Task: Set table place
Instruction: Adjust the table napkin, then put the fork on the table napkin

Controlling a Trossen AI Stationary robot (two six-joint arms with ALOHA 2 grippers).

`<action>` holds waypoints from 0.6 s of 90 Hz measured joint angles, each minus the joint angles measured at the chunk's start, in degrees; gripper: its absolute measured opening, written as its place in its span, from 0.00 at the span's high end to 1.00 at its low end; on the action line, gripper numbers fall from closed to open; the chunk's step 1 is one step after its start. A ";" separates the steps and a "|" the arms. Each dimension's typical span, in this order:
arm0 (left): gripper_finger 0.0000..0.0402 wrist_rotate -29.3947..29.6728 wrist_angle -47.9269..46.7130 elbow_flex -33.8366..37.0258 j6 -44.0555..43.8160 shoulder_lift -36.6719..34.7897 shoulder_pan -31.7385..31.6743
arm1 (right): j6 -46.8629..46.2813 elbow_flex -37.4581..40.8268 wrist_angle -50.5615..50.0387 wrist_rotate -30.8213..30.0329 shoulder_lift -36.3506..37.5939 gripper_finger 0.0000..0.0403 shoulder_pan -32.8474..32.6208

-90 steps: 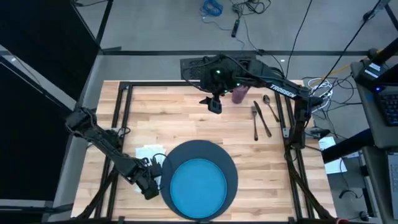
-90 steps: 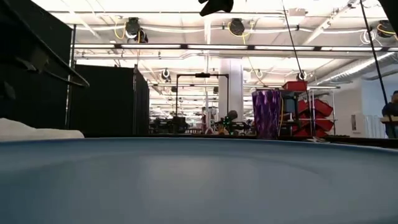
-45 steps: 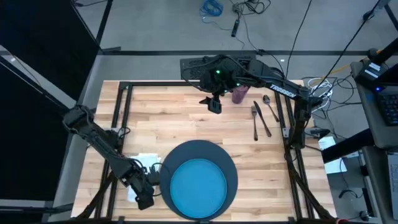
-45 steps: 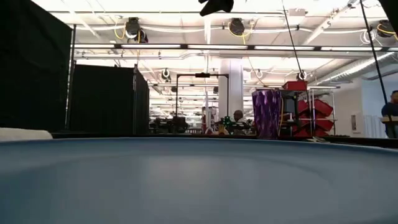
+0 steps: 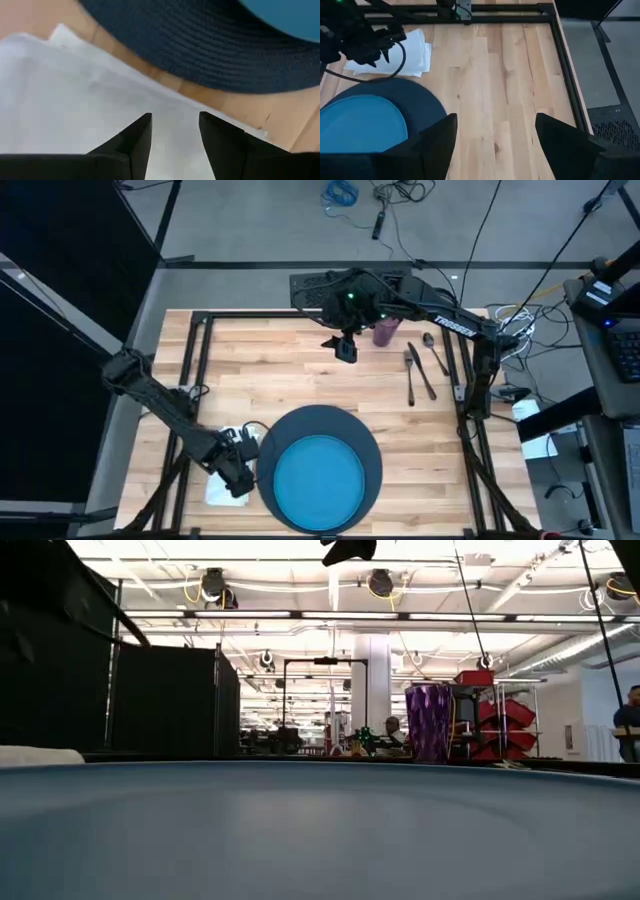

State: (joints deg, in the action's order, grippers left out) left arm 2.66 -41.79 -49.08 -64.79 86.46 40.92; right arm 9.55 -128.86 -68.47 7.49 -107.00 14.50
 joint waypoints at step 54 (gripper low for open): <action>0.63 18.24 -15.86 -14.26 18.15 -4.72 -3.10 | 0.42 0.00 -9.52 -6.36 4.07 0.37 2.91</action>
State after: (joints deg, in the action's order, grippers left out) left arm 20.89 -57.66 -63.34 -46.64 81.74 37.82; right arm 9.97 -128.86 -78.00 1.13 -102.93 17.42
